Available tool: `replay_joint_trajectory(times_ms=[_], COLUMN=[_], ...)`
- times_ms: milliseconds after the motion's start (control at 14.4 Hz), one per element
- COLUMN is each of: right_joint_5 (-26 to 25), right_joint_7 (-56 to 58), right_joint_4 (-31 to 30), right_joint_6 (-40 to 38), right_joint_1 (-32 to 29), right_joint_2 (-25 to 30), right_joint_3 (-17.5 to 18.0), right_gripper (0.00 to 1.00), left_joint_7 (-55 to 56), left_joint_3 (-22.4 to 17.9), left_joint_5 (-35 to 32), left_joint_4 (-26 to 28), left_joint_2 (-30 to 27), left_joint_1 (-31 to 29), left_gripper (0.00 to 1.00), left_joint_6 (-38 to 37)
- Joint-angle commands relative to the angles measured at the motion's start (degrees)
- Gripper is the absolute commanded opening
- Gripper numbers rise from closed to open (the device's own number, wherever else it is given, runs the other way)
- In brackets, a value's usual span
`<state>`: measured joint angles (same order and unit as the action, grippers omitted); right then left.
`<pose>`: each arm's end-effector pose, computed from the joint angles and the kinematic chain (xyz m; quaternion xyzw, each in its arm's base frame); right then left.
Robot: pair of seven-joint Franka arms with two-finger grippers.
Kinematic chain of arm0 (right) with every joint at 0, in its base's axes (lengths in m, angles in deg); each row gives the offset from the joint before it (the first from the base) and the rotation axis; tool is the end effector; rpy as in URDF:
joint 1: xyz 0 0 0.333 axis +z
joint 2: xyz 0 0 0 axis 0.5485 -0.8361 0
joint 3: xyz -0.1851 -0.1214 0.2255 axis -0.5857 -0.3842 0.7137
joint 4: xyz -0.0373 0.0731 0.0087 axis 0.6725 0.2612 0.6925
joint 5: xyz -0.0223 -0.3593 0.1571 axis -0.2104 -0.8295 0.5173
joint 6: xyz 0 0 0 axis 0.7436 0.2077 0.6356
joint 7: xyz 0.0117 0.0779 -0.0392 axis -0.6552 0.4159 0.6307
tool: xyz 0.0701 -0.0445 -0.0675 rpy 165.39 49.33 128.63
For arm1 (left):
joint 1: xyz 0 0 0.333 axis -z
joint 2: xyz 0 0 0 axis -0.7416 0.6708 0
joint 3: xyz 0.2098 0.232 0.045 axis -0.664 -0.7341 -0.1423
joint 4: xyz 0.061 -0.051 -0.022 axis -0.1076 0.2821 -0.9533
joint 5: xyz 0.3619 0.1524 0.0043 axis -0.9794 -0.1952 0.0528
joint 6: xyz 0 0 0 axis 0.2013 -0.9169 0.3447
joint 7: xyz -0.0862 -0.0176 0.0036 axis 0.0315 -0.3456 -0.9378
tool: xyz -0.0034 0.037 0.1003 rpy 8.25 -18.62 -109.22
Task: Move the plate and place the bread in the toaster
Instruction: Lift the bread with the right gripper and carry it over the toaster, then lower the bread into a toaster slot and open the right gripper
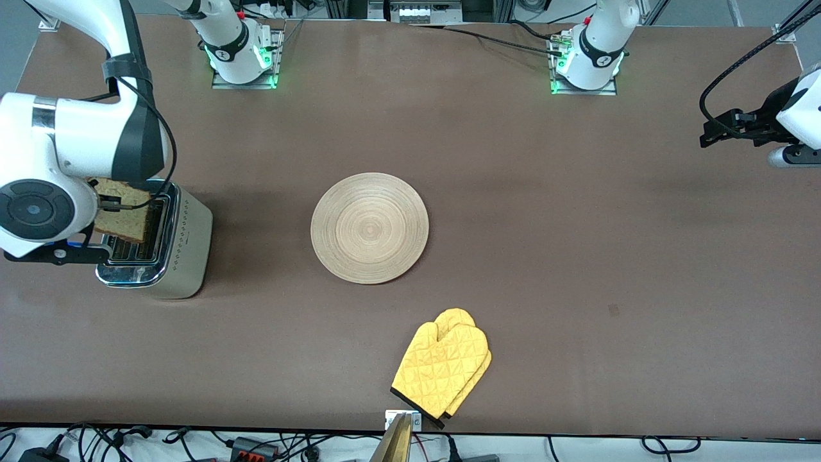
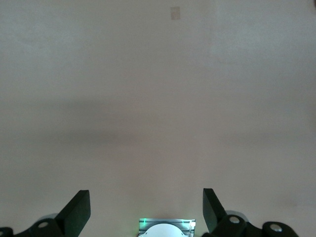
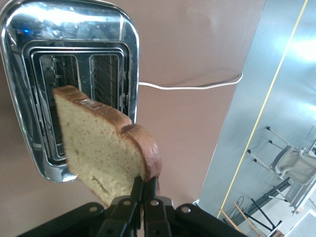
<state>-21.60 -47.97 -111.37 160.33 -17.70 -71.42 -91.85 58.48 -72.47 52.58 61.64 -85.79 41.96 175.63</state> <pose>0.6467 0.0229 0.4626 0.9374 -0.0022 -0.1811 0.2975 0.5187 0.0355 0.5768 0.9964 0.0199 -0.0826 0.0038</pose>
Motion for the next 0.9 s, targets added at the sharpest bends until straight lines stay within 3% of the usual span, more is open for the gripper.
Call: replay_joint_trajectory(times_ms=[0, 624, 693, 763, 832], right_joint_5=[0.75, 2.95, 3.31, 3.83, 6.19], right_joint_7=[-0.14, -2.08, -2.08, -2.77, -3.82], right_joint_4=[1.49, 0.43, 0.43, 0.52, 0.69], right_joint_6=[0.96, 2.72, 2.63, 2.89, 3.76], right_joint_1=[-0.45, -0.63, -0.63, -0.89, -1.85], right_joint_2=[-2.05, -2.84, -2.84, -2.75, -2.06], right_joint_3=[0.04, 0.04, 0.04, -0.04, -0.04], right_gripper=[0.0, 0.0, 0.09, 0.7, 1.0], left_joint_7=[0.92, 0.92, 0.92, 0.92, 0.92], left_joint_3=[1.06, 0.81, 0.63, 0.54, 0.63], left_joint_5=[-0.79, -0.71, -0.71, -0.71, -0.71], left_joint_4=[-2.09, -2.0, -1.91, -1.56, -1.82], left_joint_2=[0.81, 1.51, 1.51, 1.25, 1.33], left_joint_1=[-0.15, -0.95, -1.03, -1.12, -1.21], left_gripper=[1.0, 1.0, 1.0, 1.0, 1.0], left_joint_6=[-1.65, -2.25, -3.3, -3.66, -3.4])
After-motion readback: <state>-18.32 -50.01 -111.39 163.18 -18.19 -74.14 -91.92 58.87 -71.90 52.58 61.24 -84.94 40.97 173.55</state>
